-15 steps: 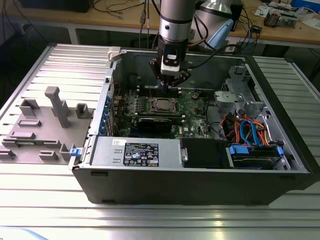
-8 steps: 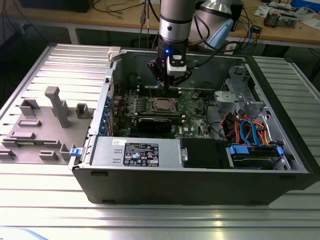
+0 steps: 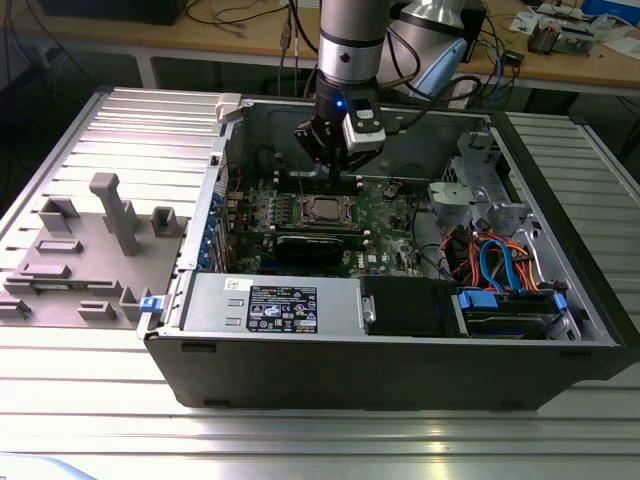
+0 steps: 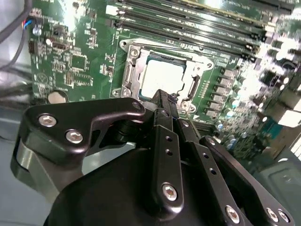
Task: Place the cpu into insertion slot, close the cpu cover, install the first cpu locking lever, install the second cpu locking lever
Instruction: 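Install the first cpu locking lever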
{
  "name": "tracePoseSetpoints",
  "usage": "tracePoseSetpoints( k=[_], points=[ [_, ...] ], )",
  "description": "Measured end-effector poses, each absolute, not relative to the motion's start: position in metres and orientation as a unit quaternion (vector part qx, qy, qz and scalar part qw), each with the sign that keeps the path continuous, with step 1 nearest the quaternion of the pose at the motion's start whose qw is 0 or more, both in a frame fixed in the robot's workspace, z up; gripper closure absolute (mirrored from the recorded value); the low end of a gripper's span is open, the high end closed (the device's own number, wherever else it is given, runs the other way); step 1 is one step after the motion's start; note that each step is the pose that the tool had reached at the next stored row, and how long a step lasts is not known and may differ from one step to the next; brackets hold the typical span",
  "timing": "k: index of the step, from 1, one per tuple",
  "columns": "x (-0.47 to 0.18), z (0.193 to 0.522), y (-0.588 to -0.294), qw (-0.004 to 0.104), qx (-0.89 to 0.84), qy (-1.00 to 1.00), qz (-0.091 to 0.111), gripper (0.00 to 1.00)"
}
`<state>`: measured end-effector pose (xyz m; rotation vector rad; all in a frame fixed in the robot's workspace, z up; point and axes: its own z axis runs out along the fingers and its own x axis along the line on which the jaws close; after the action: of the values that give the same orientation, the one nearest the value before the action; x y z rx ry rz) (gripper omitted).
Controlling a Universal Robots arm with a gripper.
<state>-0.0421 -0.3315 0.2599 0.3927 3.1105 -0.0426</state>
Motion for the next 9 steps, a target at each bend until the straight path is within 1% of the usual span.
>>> tracePoseSetpoints(
  k=[9],
  points=[
    [-0.0421, 0.2598, -0.3315, 0.004, 0.027, 1.0, -0.013, 0.89]
  ],
)
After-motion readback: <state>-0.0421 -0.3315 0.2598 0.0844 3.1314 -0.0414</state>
